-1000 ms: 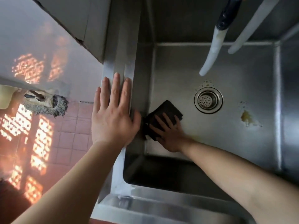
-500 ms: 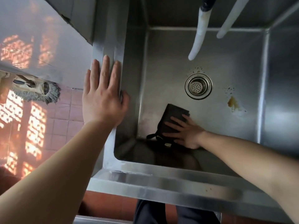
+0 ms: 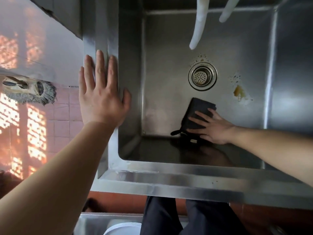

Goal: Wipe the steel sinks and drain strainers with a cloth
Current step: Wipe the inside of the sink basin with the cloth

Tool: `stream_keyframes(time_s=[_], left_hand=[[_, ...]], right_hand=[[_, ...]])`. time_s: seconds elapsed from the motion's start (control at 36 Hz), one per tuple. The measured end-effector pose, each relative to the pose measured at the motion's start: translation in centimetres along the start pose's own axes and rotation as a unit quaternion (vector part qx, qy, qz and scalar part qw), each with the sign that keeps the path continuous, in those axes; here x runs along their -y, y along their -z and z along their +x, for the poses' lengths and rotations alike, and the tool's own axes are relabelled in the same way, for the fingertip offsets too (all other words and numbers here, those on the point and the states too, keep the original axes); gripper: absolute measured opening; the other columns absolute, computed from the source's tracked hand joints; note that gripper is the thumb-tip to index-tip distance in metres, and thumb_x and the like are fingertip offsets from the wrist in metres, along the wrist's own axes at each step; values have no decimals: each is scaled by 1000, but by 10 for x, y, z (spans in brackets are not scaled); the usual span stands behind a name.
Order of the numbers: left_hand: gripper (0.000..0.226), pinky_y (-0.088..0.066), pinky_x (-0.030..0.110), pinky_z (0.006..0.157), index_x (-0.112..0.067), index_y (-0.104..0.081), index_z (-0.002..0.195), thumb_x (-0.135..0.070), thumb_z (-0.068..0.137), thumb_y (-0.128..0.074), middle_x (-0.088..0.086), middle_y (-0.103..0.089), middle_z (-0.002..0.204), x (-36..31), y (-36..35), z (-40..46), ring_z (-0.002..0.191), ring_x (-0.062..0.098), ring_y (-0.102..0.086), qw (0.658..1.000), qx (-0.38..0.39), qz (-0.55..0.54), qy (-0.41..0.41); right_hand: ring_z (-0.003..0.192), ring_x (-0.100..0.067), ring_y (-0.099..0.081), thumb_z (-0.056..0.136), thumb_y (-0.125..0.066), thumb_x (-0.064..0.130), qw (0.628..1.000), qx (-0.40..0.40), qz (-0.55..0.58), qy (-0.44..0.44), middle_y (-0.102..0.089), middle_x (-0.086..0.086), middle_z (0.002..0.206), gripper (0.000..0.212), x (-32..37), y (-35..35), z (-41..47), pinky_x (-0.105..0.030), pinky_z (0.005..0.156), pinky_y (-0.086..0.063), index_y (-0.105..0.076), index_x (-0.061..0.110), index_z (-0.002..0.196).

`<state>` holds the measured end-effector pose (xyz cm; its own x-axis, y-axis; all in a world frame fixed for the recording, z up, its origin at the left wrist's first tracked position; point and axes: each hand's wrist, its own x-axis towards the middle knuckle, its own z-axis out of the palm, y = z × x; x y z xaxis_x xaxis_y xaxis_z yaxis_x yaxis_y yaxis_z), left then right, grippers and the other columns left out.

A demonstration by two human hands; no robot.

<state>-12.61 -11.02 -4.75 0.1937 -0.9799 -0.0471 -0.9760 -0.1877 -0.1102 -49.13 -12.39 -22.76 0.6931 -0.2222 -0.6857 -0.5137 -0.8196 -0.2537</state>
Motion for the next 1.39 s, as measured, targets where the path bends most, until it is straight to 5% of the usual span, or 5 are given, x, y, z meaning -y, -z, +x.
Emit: stream_keyframes(time_s=[0.47, 0.64, 0.83, 1.11, 1.39], left_hand=[[74, -9, 51, 124, -17, -17, 159, -39, 93, -44, 13, -10, 167, -4, 8, -1, 154, 36, -5, 1000, 17, -20, 12], [72, -9, 49, 125, -15, -22, 158, -40, 93, -41, 13, -13, 166, -6, 11, 0, 153, 37, -8, 999, 14, -30, 19], [75, -8, 47, 124, -18, -21, 159, -39, 91, -42, 11, -11, 167, -6, 12, 0, 154, 35, -6, 999, 20, -25, 26], [75, -8, 48, 124, -15, -23, 158, -37, 90, -44, 14, -15, 166, -5, 9, 0, 153, 38, -8, 999, 14, -32, 22], [73, -4, 45, 124, -18, -20, 159, -40, 93, -41, 10, -11, 167, -5, 10, 0, 154, 33, -3, 999, 34, -22, 26]], right_hand=[[154, -20, 12, 102, -24, 59, 996, -65, -37, 57, 7, 14, 167, 52, 54, 82, 126, -56, 120, 6, -8, 57, 151], [154, -23, 11, 100, -27, 61, 981, -120, 70, -136, 9, 10, 167, 58, -37, 136, 142, -58, 118, -2, -4, 55, 152], [152, -20, 21, 97, -31, 61, 883, -116, 288, -352, 18, 11, 166, 63, -119, 148, 118, -59, 118, 4, 0, 55, 152], [149, -20, 28, 100, -19, 59, 897, -131, 243, -346, 26, 9, 163, 59, -68, 77, 98, -59, 116, 14, 12, 56, 150], [150, -27, 25, 99, -20, 60, 868, -143, 312, -358, 19, 6, 166, 59, -114, 161, 143, -64, 116, 10, 0, 50, 154]])
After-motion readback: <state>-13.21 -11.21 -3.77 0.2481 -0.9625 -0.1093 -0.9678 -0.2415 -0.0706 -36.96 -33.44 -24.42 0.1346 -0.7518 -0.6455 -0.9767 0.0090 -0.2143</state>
